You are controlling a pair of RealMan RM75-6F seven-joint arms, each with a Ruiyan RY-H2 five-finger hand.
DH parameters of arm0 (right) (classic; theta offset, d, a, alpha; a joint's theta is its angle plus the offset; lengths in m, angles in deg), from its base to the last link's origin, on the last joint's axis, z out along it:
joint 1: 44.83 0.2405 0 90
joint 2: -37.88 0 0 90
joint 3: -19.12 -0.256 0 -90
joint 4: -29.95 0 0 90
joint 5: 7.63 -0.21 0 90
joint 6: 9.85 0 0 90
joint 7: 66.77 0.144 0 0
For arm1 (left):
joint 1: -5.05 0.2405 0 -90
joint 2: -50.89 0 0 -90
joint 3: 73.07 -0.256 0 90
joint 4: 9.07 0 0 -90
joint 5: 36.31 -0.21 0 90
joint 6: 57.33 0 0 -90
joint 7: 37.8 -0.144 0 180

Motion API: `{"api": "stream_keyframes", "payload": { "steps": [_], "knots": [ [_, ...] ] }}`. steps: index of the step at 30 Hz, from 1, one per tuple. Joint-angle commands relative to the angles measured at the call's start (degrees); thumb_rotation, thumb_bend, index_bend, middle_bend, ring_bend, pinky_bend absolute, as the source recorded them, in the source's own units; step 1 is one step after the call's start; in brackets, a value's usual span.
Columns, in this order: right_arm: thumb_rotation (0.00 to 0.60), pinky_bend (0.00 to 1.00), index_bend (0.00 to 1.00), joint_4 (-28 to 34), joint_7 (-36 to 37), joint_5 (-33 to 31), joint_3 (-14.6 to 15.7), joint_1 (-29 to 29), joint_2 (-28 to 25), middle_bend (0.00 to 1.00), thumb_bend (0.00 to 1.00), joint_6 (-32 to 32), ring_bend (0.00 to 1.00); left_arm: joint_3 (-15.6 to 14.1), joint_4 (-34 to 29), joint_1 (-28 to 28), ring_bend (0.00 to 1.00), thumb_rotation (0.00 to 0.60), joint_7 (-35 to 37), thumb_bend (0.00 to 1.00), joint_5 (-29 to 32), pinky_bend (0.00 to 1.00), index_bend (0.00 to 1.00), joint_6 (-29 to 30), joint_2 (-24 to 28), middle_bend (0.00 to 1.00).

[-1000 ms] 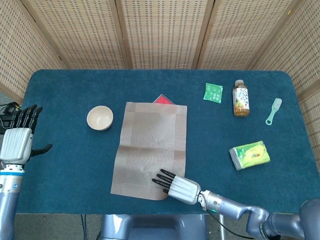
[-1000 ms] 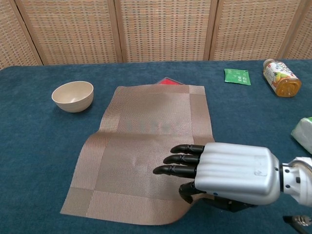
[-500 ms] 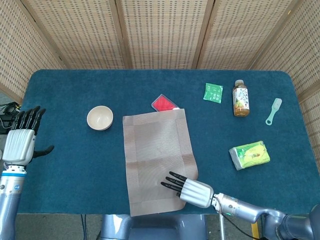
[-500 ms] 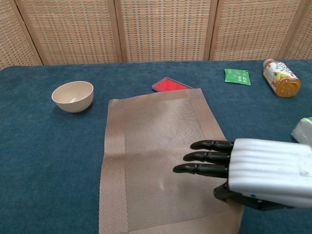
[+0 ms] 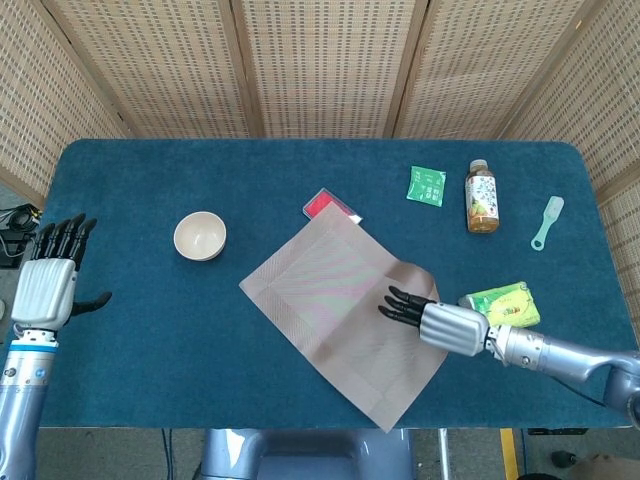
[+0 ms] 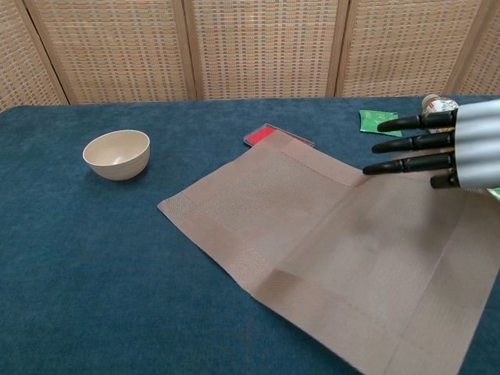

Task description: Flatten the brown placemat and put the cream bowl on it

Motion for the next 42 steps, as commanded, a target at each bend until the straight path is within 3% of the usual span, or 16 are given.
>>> {"api": "stream_keyframes", "payload": {
  "steps": [1,10,13,15,17,19,20,27,31,37,42],
  "knots": [
    [0.600,0.00,0.69,-3.9,-2.2,-0.7,-1.3,2.1,-1.3,0.00,0.61,-3.5,0.00,0.1,0.3,-0.1,0.00,0.600,-0.2,0.00,0.3,0.00,0.00,-0.2,-0.2,0.00],
    [0.600,0.00,0.69,-16.5,-3.3,-2.1,-1.3,4.8,2.1,0.00,0.52,-9.1,0.00,0.0,0.8,-0.3,0.00,0.600,-1.0,0.00,1.0,0.00,0.00,-0.6,-0.7,0.00],
    [0.600,0.00,0.66,-21.0,-2.9,-2.9,-1.3,4.7,3.6,0.00,0.41,-8.2,0.00,0.1,1.0,-0.3,0.00,0.600,-1.2,0.00,1.4,0.00,0.00,-0.7,-0.8,0.00],
    [0.600,0.00,0.54,-23.8,-2.6,-4.6,-1.9,4.0,4.4,0.00,0.28,-7.8,0.00,0.2,1.2,-0.4,0.00,0.600,-1.4,0.00,1.6,0.00,0.00,-0.8,-0.9,0.00],
    [0.600,0.00,0.24,-24.9,-1.4,-6.7,-2.6,3.0,4.8,0.00,0.12,-7.3,0.00,0.2,1.3,-0.5,0.00,0.600,-1.6,0.00,1.6,0.00,0.00,-0.9,-1.0,0.00],
    [0.600,0.00,0.07,-25.2,-0.4,-8.8,-3.5,1.8,4.9,0.00,0.03,-5.5,0.00,0.1,1.4,-0.6,0.00,0.600,-1.9,0.00,1.7,0.00,0.00,-1.2,-1.2,0.00],
    [0.600,0.00,0.02,-24.9,0.4,-10.3,-4.2,0.8,4.7,0.00,0.00,-4.0,0.00,0.0,1.5,-0.7,0.00,0.600,-1.9,0.00,1.6,0.00,0.00,-1.4,-1.2,0.00],
    [0.600,0.00,0.00,-18.6,3.2,-19.5,-8.6,-7.0,2.3,0.00,0.00,4.9,0.00,-0.9,2.1,-1.5,0.00,0.600,-2.5,0.00,0.4,0.00,0.00,-2.7,-2.0,0.00],
    [0.600,0.00,0.00,-9.9,7.3,-27.2,-11.6,-12.9,1.3,0.00,0.00,8.8,0.00,-1.6,3.5,-2.7,0.00,0.600,-1.6,0.00,-2.5,0.00,0.00,-4.1,-2.8,0.00],
    [0.600,0.00,0.00,8.7,13.5,-35.4,-12.5,-20.6,-2.8,0.00,0.00,11.0,0.00,-3.7,11.1,-9.3,0.00,0.600,8.0,0.00,-16.9,0.00,0.00,-8.7,-6.6,0.00],
    [0.600,0.00,0.00,13.3,15.2,-37.4,-12.4,-24.8,-1.8,0.00,0.00,14.5,0.00,-4.7,17.3,-15.1,0.00,0.600,13.7,0.00,-24.8,0.00,0.00,-11.7,-9.5,0.00]
  ]
}}
